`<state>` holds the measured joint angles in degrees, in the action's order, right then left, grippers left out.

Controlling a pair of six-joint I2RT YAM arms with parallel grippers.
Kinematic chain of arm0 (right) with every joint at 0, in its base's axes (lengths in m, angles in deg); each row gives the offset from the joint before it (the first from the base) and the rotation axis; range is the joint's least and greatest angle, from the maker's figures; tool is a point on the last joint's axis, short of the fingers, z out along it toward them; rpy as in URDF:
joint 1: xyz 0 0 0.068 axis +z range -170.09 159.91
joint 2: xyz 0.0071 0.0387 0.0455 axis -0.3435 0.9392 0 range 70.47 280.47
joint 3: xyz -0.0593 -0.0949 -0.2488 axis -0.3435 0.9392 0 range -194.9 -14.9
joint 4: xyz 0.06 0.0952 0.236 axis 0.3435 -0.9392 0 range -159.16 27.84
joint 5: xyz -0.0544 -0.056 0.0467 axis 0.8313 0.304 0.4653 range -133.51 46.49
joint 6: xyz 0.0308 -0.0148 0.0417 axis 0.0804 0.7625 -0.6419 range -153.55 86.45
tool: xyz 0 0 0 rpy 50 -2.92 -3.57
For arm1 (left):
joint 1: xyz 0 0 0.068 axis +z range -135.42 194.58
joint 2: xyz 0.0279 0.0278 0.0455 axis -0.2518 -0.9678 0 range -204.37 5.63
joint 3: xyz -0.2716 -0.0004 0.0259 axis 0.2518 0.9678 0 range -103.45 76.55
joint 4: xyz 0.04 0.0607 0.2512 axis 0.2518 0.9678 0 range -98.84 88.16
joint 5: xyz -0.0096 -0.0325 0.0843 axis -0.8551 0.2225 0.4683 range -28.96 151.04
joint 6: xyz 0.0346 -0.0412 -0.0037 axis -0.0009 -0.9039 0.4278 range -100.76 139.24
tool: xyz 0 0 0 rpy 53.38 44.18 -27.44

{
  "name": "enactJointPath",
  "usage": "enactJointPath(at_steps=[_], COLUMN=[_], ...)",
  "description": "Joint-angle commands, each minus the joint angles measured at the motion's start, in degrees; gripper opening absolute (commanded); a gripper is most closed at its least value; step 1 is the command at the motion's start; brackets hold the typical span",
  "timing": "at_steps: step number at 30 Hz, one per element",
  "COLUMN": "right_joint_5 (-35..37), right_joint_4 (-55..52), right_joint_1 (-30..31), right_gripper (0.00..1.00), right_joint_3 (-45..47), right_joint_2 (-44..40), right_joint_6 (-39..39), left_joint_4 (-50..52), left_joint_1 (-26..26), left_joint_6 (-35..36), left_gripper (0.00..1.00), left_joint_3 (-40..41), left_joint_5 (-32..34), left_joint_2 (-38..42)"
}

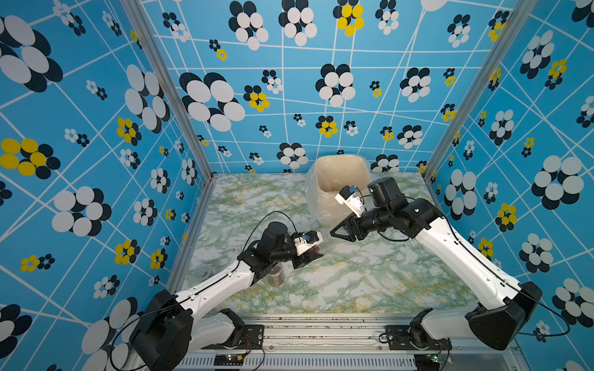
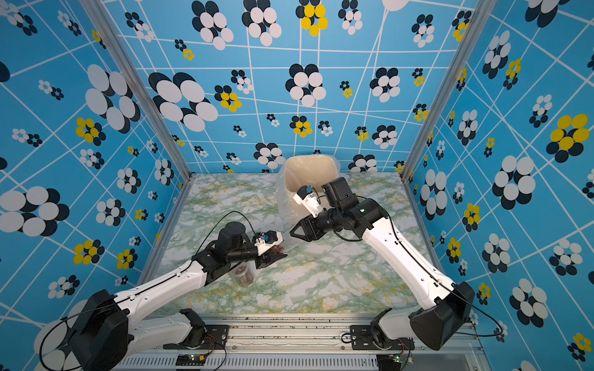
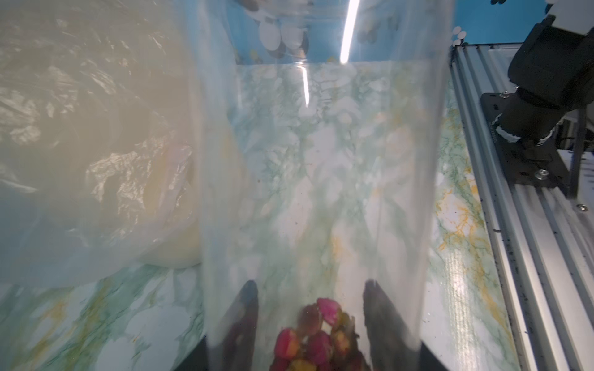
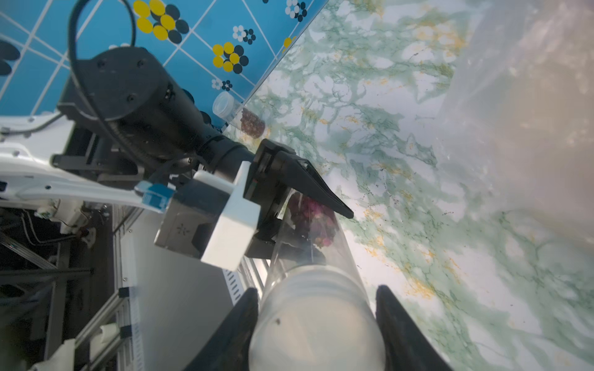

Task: Empty the moldy dried flower tea in the jars
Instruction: Unscrew the lid from the jar, then place the lid at the center of the board.

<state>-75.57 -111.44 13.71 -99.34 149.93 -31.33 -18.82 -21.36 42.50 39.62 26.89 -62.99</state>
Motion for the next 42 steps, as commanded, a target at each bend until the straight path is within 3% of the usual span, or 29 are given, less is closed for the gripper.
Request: enactJointPath(at_steps=[1, 8, 16, 26, 36, 42], right_joint_5=[3.78, 5.89, 12.65, 25.96, 42.17, 44.98], right_joint_4=[-4.67, -5.16, -3.91, 2.05, 17.75, 25.04], right_joint_1=[-0.14, -0.14, -0.15, -0.14, -0.75, -3.39], right_gripper=[0.1, 0.12, 0.14, 0.18, 0.21, 0.22], right_joint_3=[-2.55, -4.39, -2.81, 9.55, 27.86, 35.66], right_joint_2=[-0.21, -0.76, -3.38, -6.01, -8.66, -8.58], right_joint_6=[13.97, 15.63, 10.13, -5.71, -23.27, -30.86], left_joint_4=[0.04, -0.68, -1.81, -6.19, -7.13, -7.32], left_joint_1=[0.61, 0.66, 0.79, 0.79, 0.88, 0.81], left_joint_6=[-2.44, -2.61, -2.83, -5.22, -6.37, -6.5], left_gripper=[0.01, 0.01, 0.01, 0.01, 0.02, 0.02], left_joint_3=[-2.63, -1.61, -0.42, 3.87, 5.37, 5.55], left_joint_5=[-10.48, -4.07, 2.21, 16.42, 17.28, 17.14], left_joint_2=[-0.15, 0.51, 1.4, 6.46, 8.72, 9.59])
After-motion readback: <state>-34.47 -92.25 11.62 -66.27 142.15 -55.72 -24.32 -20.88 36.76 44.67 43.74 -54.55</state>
